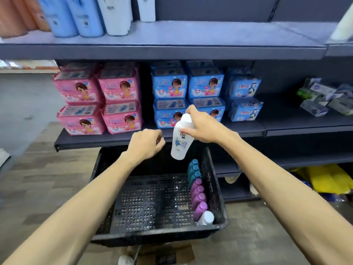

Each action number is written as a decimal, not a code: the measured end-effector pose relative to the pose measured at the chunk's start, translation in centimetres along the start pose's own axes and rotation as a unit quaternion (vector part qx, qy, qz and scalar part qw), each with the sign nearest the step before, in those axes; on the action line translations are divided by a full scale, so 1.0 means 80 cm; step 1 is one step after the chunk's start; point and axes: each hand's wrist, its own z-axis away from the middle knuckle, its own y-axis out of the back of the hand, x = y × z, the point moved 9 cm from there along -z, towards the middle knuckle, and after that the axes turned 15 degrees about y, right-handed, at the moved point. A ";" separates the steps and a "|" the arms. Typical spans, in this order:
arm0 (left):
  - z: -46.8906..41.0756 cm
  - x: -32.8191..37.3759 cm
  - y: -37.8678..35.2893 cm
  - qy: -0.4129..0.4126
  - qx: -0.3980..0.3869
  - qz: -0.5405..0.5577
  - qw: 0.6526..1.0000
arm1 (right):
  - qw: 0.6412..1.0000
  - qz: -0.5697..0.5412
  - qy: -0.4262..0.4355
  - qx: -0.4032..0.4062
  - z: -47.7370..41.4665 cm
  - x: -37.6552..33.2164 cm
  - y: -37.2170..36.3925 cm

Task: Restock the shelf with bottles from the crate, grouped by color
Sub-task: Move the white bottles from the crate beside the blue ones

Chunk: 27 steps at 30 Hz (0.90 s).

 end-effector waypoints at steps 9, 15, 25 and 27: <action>-0.062 0.007 0.137 -0.027 0.103 -0.005 0.994 | 0.986 -0.042 0.112 0.120 -0.032 -0.048 0.130; -0.076 0.044 0.228 -0.080 0.185 0.021 0.979 | 0.981 -0.020 0.116 0.157 -0.052 -0.072 0.205; -0.082 0.085 0.362 -0.161 0.304 0.026 0.938 | 0.968 0.025 0.171 0.180 -0.087 -0.127 0.308; -0.089 0.087 0.381 -0.162 0.320 0.011 0.933 | 0.967 0.022 0.175 0.185 -0.095 -0.133 0.322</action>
